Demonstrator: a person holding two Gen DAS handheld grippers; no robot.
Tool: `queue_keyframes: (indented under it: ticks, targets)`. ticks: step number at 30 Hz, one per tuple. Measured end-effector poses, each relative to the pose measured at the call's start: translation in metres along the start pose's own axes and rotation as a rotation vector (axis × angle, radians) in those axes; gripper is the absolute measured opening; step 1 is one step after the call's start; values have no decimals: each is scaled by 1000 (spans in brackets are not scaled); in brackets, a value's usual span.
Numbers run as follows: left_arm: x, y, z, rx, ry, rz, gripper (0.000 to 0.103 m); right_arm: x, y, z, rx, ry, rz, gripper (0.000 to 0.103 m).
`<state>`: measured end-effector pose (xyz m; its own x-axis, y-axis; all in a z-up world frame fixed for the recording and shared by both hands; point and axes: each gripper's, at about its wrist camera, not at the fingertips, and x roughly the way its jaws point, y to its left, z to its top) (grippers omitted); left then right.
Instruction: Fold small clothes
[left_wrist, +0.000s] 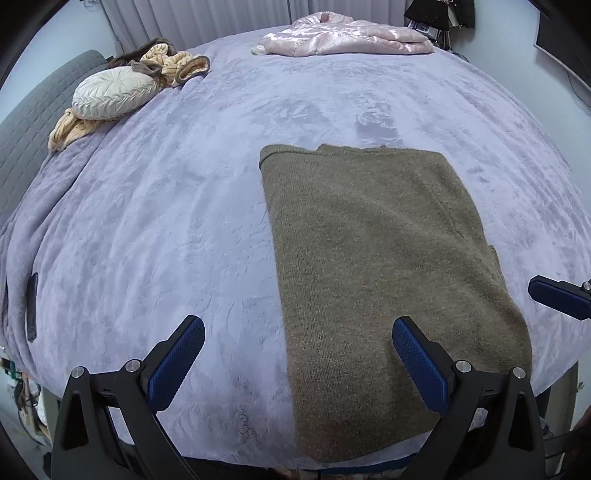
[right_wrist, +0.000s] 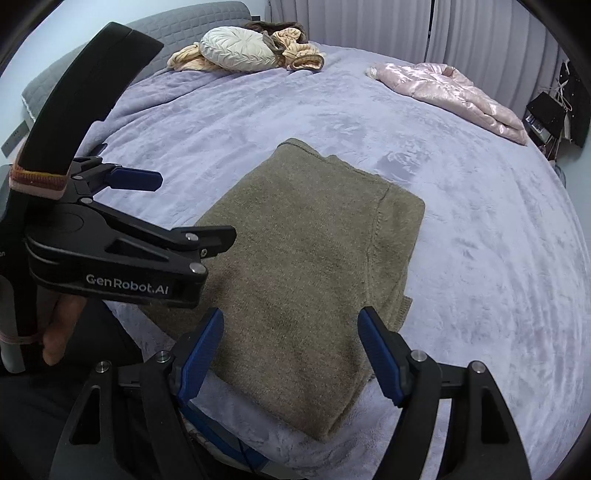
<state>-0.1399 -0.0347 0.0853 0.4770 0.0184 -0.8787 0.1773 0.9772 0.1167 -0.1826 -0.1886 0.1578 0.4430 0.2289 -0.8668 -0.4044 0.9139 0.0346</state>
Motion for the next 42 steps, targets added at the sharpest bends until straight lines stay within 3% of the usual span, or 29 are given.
queue_keyframes:
  ticks: [6,42]
  targets:
    - [10,9,-2,-51,32,-6,102,4,5,-1,-24,17,-59,78]
    - [1,7,5,-24,-7,7,102,15,2,-4,-20,48,-63,78]
